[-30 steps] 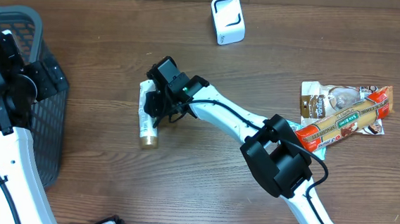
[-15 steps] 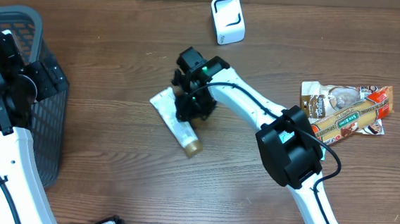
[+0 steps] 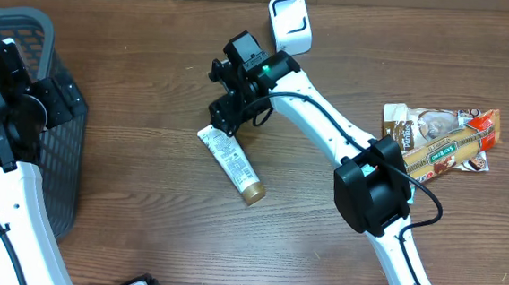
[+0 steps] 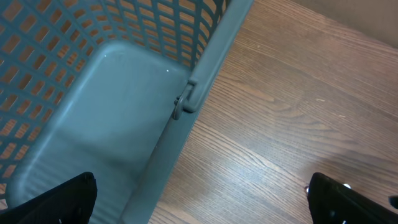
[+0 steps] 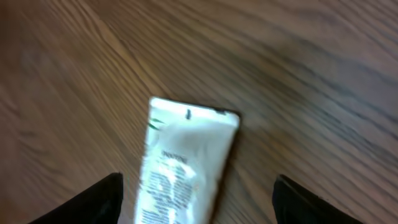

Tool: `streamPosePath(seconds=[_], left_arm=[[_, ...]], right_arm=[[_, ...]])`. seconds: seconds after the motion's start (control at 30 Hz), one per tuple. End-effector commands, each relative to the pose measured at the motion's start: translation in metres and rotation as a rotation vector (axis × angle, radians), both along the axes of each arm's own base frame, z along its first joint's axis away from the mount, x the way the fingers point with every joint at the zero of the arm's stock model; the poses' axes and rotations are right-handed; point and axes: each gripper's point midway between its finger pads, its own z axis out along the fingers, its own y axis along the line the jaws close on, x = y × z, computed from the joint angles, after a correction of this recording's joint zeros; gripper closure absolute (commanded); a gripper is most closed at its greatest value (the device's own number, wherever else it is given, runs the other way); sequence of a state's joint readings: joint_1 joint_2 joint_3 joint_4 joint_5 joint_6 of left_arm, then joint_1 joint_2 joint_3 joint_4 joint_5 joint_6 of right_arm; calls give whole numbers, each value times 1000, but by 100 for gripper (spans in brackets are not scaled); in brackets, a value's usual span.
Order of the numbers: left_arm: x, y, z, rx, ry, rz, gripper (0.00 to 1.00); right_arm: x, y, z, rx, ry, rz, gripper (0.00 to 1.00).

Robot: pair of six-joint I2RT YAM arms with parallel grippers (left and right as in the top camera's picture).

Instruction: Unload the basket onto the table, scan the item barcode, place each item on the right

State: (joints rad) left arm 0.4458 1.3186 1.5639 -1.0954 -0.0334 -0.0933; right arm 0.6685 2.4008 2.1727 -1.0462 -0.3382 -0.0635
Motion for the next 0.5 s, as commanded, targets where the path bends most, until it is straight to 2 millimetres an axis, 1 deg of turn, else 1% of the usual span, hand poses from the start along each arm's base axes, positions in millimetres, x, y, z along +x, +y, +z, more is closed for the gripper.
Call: streamPosePath(seconds=[0.0,0.1,0.23,0.3,0.33,0.37,0.47], left_arm=[[1,0,1,11,3,-23,0],[1,0,1,11,3,-23,0],[1,0,1,11,3,-23,0],[1,0,1,11,3,-23,0],[1,0,1,11,3,-23,0],[1,0,1,11,3,-23,1],[1,0,1,11,3,-23,0]], right_arm=[[-12,10,-26,41,121,-60,24],[-22,16,-41,74,192,-47,25],[-39,23,-44,103,260,-9,26],[-54,31,-40,131,286,59,26],[-70,38,-37,144,306,121,26],[-80,41,-37,137,314,152,26],[-111,43,-40,94,340,246,25]])
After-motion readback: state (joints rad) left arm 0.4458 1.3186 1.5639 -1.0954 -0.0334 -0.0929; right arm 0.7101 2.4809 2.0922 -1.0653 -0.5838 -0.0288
